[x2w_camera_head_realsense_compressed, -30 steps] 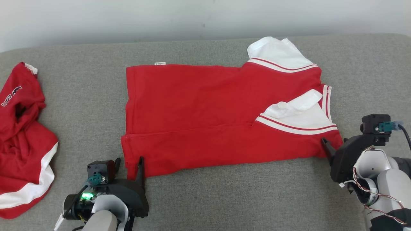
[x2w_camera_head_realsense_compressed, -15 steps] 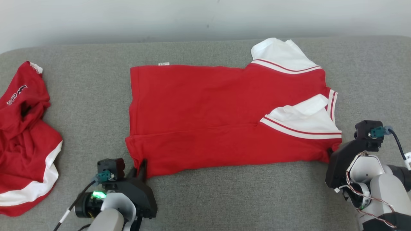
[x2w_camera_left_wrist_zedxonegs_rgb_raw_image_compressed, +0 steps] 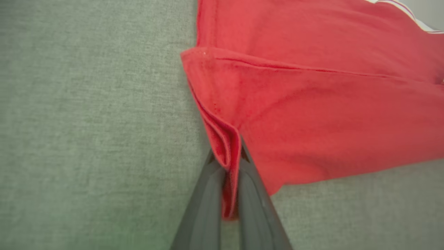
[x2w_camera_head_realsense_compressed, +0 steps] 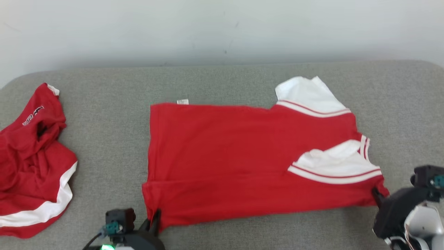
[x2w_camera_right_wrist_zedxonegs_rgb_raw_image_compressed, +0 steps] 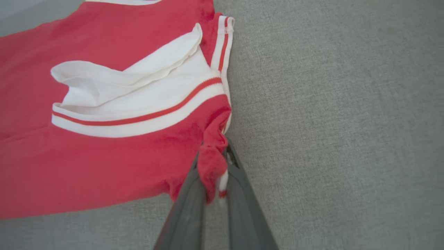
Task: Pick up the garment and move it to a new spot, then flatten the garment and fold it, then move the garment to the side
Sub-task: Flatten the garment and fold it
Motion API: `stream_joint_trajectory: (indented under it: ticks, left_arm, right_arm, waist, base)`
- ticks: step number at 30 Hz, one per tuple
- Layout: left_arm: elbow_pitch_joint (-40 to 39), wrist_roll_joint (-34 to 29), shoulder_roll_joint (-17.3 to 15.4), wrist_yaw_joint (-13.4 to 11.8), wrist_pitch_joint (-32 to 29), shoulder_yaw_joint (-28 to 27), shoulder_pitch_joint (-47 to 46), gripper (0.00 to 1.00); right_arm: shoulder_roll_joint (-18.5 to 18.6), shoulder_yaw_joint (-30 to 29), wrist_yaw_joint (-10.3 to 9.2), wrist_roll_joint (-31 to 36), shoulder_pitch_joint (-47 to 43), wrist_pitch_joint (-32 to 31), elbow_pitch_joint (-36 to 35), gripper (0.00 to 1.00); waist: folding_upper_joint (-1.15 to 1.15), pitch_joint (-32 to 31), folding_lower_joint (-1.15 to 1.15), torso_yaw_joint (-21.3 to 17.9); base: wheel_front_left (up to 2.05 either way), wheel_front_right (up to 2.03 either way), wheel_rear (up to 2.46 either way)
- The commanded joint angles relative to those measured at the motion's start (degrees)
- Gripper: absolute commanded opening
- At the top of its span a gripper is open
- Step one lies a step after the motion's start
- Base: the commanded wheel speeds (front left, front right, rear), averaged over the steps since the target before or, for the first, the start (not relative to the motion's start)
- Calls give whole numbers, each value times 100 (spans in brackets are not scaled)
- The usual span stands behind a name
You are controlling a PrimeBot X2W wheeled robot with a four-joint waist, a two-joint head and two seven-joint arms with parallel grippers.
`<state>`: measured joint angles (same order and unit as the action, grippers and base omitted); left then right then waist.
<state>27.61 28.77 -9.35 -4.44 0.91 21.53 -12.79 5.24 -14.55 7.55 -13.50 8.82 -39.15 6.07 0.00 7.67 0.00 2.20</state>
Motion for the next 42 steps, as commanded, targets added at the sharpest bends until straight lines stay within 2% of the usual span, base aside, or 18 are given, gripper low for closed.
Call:
stream_joint_trajectory:
  ticks: [1,7,10,11,12,13,14,15,24,30,33,37,42]
  left_arm:
    - [-55,52,-102,-67,-79,-2,237,0]
    - [-780,162,-261,-301,-331,-75,858,0]
    - [-1040,276,-280,-388,-486,-105,1156,0]
    - [-1080,282,-308,-417,-555,-104,1232,18]
    - [-1119,271,-340,-456,-589,-100,1291,51]
    - [-1154,289,-343,-512,-616,-119,1346,100]
    - [-1183,302,-354,-543,-656,-127,1385,100]
    - [-1221,304,-361,-567,-680,-126,1410,100]
    - [-1506,326,-443,-737,-808,-207,1329,100]
    - [-1752,231,-681,-643,-1034,-227,799,100]
    - [-1884,364,-748,-519,-1264,-301,355,100]
    - [-1842,334,-872,-434,-1571,-324,-407,100]
    - [-1331,436,-785,-303,-2025,-271,-1452,100]
  right_arm:
    - [-26,-69,-11,-26,-177,-31,-165,0]
    - [-195,-205,-12,-180,-1009,-231,-968,0]
    - [-223,-182,-12,-284,-1281,-298,-1084,0]
    - [-224,-162,-11,-349,-1333,-290,-1073,0]
    - [-228,-125,-11,-395,-1391,-314,-1028,0]
    - [-229,-109,-11,-450,-1428,-330,-985,7]
    - [-227,-103,-11,-455,-1429,-291,-970,45]
    - [-226,-130,-11,-399,-1406,-222,-953,100]
    - [-233,-182,-11,-186,-1041,-37,-921,100]
    - [-211,-119,-11,28,-499,-186,-1119,100]
    - [-152,-6,-11,-103,11,-318,-1082,100]
    - [65,175,-11,-149,829,-451,-713,100]
    - [364,508,-11,-129,1892,-528,-10,100]
  waist:
    - [0,-58,0,27]
    - [0,-121,0,33]
    - [0,-131,0,-5]
    - [0,-130,0,-21]
    - [0,-130,0,-35]
    - [0,-132,0,-49]
    - [0,-134,0,-61]
    - [0,-136,0,-71]
    - [0,-130,0,-108]
    - [0,-36,0,-97]
    - [0,66,0,-140]
    - [0,234,0,-162]
    - [0,512,0,-138]
  base:
    - [0,0,0]
    - [0,0,0]
    - [0,0,0]
    - [0,0,0]
    - [0,0,0]
    - [0,0,0]
    - [0,0,0]
    - [0,0,0]
    - [0,0,0]
    - [0,0,0]
    - [0,0,0]
    - [0,0,0]
    - [0,0,0]
